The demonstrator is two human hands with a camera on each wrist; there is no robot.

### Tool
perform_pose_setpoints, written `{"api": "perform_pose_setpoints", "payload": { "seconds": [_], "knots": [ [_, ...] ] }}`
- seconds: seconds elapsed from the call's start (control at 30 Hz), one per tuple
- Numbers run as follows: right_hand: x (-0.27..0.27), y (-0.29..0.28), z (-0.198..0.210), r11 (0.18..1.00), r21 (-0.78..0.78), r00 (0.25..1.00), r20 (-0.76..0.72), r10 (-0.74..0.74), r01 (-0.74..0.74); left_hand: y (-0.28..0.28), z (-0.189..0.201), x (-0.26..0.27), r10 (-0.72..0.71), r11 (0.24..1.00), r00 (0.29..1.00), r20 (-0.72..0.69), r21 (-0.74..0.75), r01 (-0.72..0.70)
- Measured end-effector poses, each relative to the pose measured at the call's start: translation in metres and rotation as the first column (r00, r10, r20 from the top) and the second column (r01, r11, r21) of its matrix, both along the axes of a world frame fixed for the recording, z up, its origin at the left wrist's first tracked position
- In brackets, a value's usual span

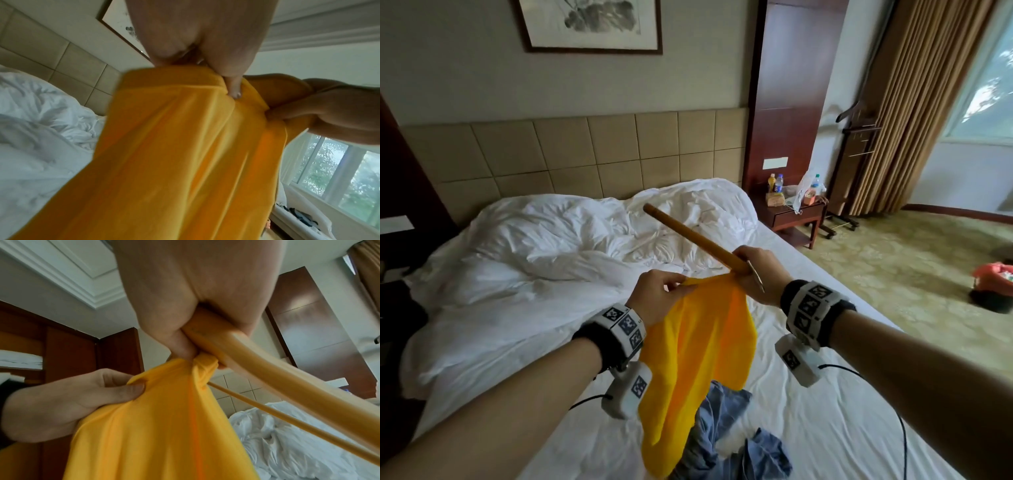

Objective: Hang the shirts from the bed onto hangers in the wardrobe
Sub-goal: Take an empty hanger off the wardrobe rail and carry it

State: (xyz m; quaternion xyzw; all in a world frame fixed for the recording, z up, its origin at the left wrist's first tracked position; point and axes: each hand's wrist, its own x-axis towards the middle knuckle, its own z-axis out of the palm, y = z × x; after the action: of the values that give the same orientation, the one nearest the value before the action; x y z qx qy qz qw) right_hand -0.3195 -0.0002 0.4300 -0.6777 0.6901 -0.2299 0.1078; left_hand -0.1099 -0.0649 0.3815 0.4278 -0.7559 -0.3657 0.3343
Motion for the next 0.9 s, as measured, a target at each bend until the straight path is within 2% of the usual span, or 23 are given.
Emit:
{"api": "perform_pose_setpoints", "payload": {
  "seconds": [0.23, 0.33, 0.47, 0.53, 0.6, 0.73, 0.8, 0.9],
  "knots": [
    [0.012, -0.008, 0.02, 0.986, -0.136, 0.995, -0.051, 0.091, -0.097, 0.001, 0.005, 0.024, -0.056, 0.997, 0.992, 0.111, -0.038, 0.06],
    [0.011, -0.012, 0.026, 0.979, -0.169, 0.993, -0.039, 0.108, -0.113, -0.003, -0.003, 0.04, -0.041, 0.983, 0.985, 0.166, -0.169, 0.07],
    [0.016, -0.015, 0.035, 0.979, -0.186, 0.994, 0.055, 0.1, -0.088, -0.007, -0.013, 0.052, 0.004, 0.919, 0.954, 0.299, -0.377, 0.114],
    [0.022, -0.015, 0.038, 0.981, -0.169, 0.988, 0.098, 0.116, -0.098, -0.005, -0.01, 0.046, -0.01, 0.924, 0.978, 0.21, -0.372, 0.09],
    [0.028, -0.016, 0.039, 0.982, -0.148, 0.985, 0.107, 0.133, -0.117, 0.002, -0.001, 0.034, -0.049, 0.955, 0.995, 0.091, -0.287, 0.073],
    [0.039, -0.016, 0.042, 0.978, -0.137, 0.979, 0.109, 0.174, -0.158, 0.015, 0.014, -0.002, -0.142, 0.984, 0.989, -0.043, -0.113, 0.136],
    [0.04, -0.016, 0.043, 0.979, -0.116, 0.978, 0.102, 0.179, -0.167, 0.018, 0.014, -0.015, -0.079, 0.992, 0.996, -0.034, -0.104, 0.076],
    [0.035, -0.016, 0.042, 0.985, -0.092, 0.985, 0.08, 0.154, -0.147, 0.019, 0.006, -0.024, 0.045, 0.982, 0.999, -0.007, -0.183, -0.046]
  ]
}}
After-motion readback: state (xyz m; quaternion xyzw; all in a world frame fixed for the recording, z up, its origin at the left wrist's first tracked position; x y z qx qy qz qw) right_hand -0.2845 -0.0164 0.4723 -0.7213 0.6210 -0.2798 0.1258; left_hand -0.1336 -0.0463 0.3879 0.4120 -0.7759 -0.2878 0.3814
